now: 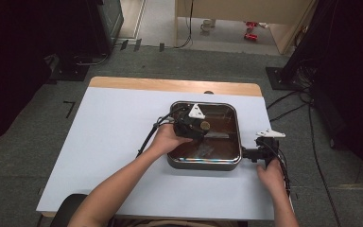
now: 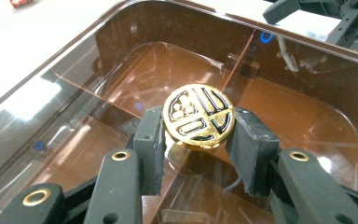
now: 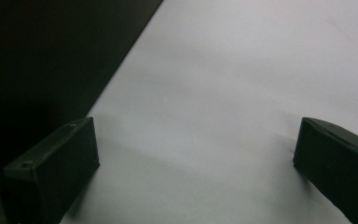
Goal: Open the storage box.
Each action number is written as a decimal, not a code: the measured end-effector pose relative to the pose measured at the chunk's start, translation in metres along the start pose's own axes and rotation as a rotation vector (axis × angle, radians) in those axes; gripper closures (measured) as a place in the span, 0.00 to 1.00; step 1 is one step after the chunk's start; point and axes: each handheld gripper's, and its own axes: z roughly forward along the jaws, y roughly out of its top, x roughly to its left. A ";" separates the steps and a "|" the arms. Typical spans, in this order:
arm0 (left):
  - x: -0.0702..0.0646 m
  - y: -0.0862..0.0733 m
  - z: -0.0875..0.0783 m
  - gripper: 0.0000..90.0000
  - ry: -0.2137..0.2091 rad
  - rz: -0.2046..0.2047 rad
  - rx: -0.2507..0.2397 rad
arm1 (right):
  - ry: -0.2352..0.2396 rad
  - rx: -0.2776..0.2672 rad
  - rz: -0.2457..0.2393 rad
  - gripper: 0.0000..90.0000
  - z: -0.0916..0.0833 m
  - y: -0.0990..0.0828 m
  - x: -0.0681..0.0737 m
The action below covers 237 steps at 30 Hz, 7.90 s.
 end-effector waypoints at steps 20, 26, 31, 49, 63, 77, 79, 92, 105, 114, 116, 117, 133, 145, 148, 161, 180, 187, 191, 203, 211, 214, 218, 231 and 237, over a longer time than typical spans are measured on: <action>0.007 0.021 -0.049 0.66 0.010 -0.025 -0.109 | 0.000 0.000 0.003 0.00 0.000 0.000 0.000; 0.010 0.030 -0.087 0.66 0.047 -0.011 -0.171 | 0.000 -0.003 0.002 0.00 0.000 0.000 0.000; 0.018 0.032 -0.119 0.66 0.089 -0.023 -0.216 | 0.002 0.000 0.006 0.00 0.000 0.000 0.000; 0.066 -0.022 -0.204 0.66 0.245 -0.189 -0.183 | 0.001 0.001 0.003 0.00 0.000 0.000 0.000; 0.104 -0.075 -0.236 0.66 0.358 -0.341 -0.163 | 0.003 0.003 0.003 0.00 0.000 0.000 0.000; 0.149 -0.132 -0.202 0.66 0.429 -0.469 -0.072 | 0.001 0.001 0.002 0.00 0.000 0.000 0.000; 0.154 -0.138 -0.197 0.66 0.437 -0.484 -0.051 | 0.001 0.002 0.002 0.00 0.000 0.000 0.000; 0.173 -0.167 -0.164 0.66 0.472 -0.538 0.060 | 0.000 0.002 0.002 0.00 0.000 0.000 0.000; 0.175 -0.173 -0.150 0.65 0.493 -0.516 0.114 | 0.000 0.002 0.001 0.00 0.000 0.000 0.000; 0.175 -0.168 -0.159 0.57 0.470 -0.561 0.076 | 0.000 0.002 0.001 0.00 0.000 0.000 0.000; 0.172 -0.161 -0.169 0.55 0.460 -0.572 0.024 | 0.000 0.002 0.001 0.00 0.000 0.000 0.000; 0.171 -0.159 -0.173 0.54 0.457 -0.572 0.009 | 0.000 0.002 0.001 0.00 0.000 0.000 0.000; 0.125 -0.116 -0.196 0.42 0.346 -0.439 -0.096 | 0.000 0.002 0.001 0.00 0.000 0.000 0.000; 0.090 -0.095 -0.177 0.41 0.265 -0.375 -0.114 | 0.000 0.002 0.001 0.00 0.000 0.000 0.000; 0.084 -0.093 -0.171 0.39 0.245 -0.349 -0.091 | 0.000 0.002 0.001 0.00 0.000 0.000 0.000; 0.058 -0.104 -0.142 0.34 0.158 -0.329 -0.094 | 0.000 0.002 0.001 0.00 0.000 0.000 0.000; 0.052 -0.128 -0.099 0.34 0.110 -0.303 0.051 | 0.000 0.002 0.001 0.00 0.000 0.000 0.000; 0.055 -0.136 -0.090 0.34 0.130 -0.280 0.117 | 0.000 0.002 0.001 0.00 0.000 0.000 0.000; 0.056 -0.140 -0.086 0.34 0.130 -0.278 0.129 | 0.001 0.002 0.001 0.00 0.000 0.000 0.000; 0.040 -0.146 -0.077 0.19 0.188 -0.168 0.102 | 0.000 0.002 0.001 0.00 0.000 0.000 0.000; 0.036 -0.151 -0.077 0.17 0.205 -0.163 0.057 | 0.001 0.002 0.001 0.00 0.000 0.000 0.000; 0.034 -0.151 -0.077 0.17 0.230 -0.179 0.058 | 0.001 0.002 0.001 0.00 0.000 0.000 0.000; 0.028 -0.151 -0.076 0.11 0.295 -0.235 0.068 | 0.001 0.003 0.001 0.00 0.000 0.000 0.000; 0.026 -0.152 -0.075 0.10 0.319 -0.260 0.064 | 0.001 0.003 0.001 0.00 0.000 0.000 0.000; 0.026 -0.152 -0.076 0.10 0.318 -0.259 0.067 | 0.002 0.003 0.001 0.00 0.000 0.000 0.000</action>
